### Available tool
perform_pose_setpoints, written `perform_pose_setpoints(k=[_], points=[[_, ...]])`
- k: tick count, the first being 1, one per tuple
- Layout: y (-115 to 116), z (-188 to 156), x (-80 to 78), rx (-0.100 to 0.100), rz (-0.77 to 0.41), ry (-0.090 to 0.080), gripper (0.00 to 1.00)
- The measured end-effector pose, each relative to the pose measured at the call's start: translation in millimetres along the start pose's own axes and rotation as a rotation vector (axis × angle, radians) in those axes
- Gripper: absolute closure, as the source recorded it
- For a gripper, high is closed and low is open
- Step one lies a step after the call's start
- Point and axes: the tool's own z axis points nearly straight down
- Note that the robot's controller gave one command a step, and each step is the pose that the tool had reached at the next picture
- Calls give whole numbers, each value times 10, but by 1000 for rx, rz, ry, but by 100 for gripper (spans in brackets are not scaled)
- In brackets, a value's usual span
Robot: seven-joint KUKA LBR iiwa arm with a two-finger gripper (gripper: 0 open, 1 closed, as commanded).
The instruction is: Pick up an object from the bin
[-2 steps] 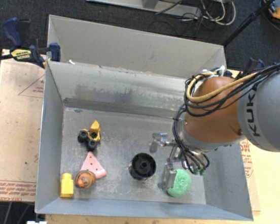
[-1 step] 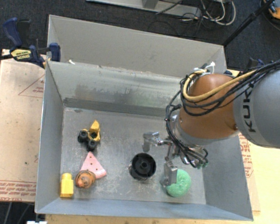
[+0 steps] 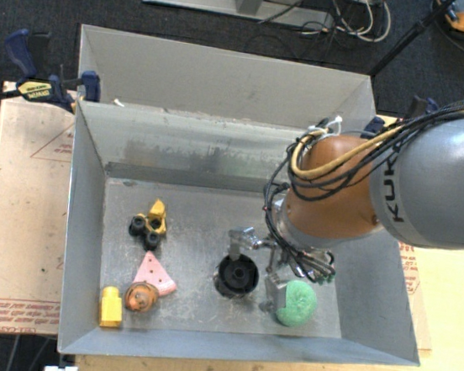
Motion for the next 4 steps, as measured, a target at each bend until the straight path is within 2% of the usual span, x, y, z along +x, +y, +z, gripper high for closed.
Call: perform_pose_setpoints(k=[1,4], points=[[-28,214,-89,10,-105,-27,100],[-29,182,-101,7,-104,-20,100]])
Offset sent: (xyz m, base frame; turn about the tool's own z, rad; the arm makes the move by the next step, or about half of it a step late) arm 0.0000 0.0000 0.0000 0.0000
